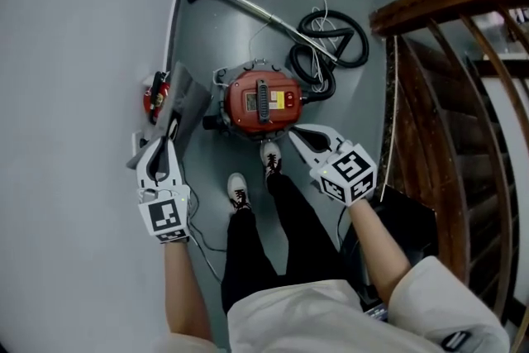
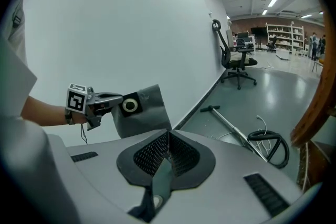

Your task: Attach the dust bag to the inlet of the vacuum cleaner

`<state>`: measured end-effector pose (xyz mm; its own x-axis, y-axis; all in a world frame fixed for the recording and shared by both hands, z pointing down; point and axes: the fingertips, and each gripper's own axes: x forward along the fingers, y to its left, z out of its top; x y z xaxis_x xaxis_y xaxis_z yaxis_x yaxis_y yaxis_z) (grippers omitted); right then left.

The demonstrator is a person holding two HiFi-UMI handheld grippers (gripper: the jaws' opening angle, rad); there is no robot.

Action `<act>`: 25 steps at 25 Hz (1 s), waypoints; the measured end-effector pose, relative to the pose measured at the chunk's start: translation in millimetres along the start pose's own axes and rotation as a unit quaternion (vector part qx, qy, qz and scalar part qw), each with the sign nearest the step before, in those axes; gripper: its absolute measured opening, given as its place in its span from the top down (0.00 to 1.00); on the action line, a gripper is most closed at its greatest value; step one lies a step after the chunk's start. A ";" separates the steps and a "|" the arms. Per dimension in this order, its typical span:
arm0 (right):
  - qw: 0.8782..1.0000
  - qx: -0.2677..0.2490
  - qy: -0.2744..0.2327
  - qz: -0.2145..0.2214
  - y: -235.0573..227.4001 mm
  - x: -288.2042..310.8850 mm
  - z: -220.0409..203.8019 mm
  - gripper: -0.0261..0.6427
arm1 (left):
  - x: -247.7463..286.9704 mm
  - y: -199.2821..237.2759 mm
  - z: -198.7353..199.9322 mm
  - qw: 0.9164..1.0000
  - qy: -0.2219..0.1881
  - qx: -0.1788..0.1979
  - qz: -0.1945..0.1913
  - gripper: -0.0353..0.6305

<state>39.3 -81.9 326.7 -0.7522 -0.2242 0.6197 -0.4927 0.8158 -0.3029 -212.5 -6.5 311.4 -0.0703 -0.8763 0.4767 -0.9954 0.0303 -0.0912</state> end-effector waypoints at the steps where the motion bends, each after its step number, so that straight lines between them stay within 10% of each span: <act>1: 1.000 0.004 0.005 0.003 -2.2 6.0 -5.1 0.92 | 3.2 -1.1 -5.5 1.000 0.002 0.001 0.000 0.92; 12: 0.998 0.019 0.024 0.048 -13.7 59.8 -40.0 0.92 | 40.4 -6.6 -62.9 0.999 0.041 -0.035 -0.011 0.92; 25: 0.999 0.032 0.029 0.003 -54.1 105.5 -74.3 0.91 | 82.8 -10.5 -151.4 0.992 0.090 -0.083 -0.027 0.92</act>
<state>19.1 -110.1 462.3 -0.7297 -0.1862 0.6579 -0.5162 0.7810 -0.3515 -217.8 -6.6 484.3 -0.0121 -0.7791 0.6268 -0.9940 0.0776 0.0773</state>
